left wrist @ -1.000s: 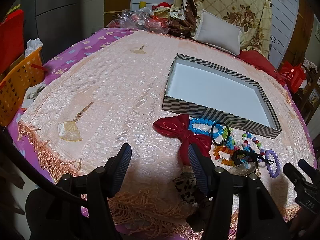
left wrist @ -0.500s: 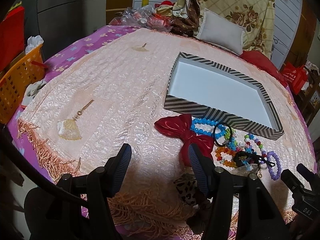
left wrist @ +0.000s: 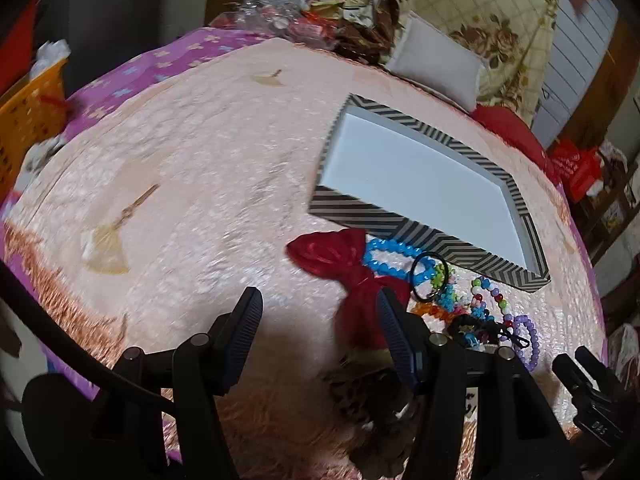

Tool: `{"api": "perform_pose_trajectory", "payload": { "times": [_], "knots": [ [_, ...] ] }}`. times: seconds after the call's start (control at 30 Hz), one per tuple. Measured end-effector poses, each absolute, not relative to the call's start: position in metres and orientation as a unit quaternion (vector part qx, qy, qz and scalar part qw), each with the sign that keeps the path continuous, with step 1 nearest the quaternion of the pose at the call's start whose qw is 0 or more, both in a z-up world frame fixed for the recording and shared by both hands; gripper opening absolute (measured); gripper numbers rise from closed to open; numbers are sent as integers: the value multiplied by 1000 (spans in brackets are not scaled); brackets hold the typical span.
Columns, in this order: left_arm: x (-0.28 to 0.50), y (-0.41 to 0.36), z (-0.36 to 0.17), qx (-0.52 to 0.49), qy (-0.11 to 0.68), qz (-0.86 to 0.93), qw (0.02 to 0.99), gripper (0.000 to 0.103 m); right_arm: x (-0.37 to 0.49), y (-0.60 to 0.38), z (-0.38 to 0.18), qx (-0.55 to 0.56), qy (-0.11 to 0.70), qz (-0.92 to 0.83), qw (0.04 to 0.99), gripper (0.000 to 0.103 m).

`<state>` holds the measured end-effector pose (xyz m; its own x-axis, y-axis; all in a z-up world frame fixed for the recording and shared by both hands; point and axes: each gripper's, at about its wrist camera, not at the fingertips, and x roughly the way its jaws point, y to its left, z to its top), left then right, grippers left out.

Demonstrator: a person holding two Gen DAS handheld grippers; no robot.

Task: Organize jewelry
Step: 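Grasp the red satin bow with the left gripper while the right grasps the purple bead bracelet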

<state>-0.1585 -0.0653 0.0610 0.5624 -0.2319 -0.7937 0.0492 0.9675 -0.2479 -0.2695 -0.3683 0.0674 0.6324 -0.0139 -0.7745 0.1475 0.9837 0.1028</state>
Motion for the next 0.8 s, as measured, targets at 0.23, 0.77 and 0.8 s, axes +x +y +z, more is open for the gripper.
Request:
{"api": "perform_pose_trajectory", "payload": {
  "times": [0.23, 0.77, 0.8],
  "knots": [
    [-135, -89, 46, -88, 486, -83, 865, 48, -269, -377, 66, 79, 433, -32, 897, 93],
    [-114, -85, 21, -31, 504, -60, 861, 6, -228, -395, 20, 35, 471, -51, 880, 43],
    [-113, -81, 21, -38, 506, -64, 859, 6, -228, -394, 19, 28, 472, -53, 880, 41]
  ]
}}
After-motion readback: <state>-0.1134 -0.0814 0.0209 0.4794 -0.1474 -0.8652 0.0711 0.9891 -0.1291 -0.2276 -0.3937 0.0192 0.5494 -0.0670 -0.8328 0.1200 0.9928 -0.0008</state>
